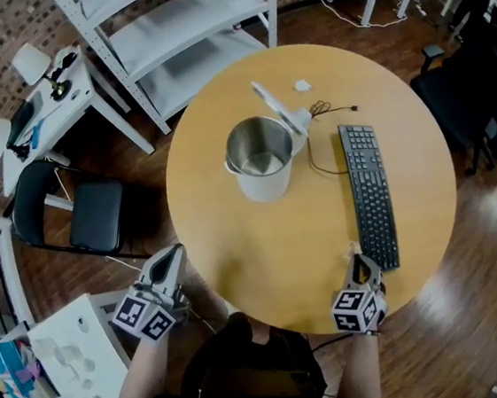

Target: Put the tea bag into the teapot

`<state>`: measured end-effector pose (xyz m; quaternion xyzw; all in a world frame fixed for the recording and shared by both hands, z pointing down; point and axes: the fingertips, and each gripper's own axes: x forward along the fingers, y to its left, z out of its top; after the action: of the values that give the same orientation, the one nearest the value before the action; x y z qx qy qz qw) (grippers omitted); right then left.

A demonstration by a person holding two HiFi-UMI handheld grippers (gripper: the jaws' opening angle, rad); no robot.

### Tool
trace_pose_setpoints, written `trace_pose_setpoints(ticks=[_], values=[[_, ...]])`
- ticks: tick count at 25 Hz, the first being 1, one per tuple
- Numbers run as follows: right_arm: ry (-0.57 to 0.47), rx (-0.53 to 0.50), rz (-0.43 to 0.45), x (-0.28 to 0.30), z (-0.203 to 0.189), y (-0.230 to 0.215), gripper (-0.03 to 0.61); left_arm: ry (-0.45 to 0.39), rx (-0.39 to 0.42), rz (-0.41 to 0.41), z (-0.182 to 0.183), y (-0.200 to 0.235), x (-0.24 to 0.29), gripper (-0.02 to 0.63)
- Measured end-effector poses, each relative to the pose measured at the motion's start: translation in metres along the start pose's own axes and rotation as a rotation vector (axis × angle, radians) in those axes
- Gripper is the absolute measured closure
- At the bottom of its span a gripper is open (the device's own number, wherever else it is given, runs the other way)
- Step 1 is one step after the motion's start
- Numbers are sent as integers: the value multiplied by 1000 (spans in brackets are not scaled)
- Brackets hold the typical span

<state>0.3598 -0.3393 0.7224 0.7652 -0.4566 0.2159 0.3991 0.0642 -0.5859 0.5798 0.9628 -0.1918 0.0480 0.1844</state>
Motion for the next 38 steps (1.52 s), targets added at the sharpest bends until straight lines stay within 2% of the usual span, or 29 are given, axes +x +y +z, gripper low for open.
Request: trace_pose_setpoints(ticks=[7,12,15,22,26,29,32,38], values=[[-124,32,-47,-23,53,-25,580,-14,37,3,20,10,-2,620],[-207,15,-92,-39,100,-51,580,-84,65,-17,61,11,3,620],[-256,56,-96,-51,121,-68,580,-116,75,-26,80,8,6,620],[-437,378,19,-70,179,-98,580,-216,79,-22,124,16,6,620],[-575,503,119,-83,209,-104,580,-273,80,12,143,32,-3,620],[-637,527,167,-89,218,-102,580,-313,79,53,148,43,-12,620],[-641,508,191,-90,222,-95,580,-347,73,75,153,45,-21,620],[-663,443,289,-91,255,-62,580,-321,74,117,139,51,-33,620]])
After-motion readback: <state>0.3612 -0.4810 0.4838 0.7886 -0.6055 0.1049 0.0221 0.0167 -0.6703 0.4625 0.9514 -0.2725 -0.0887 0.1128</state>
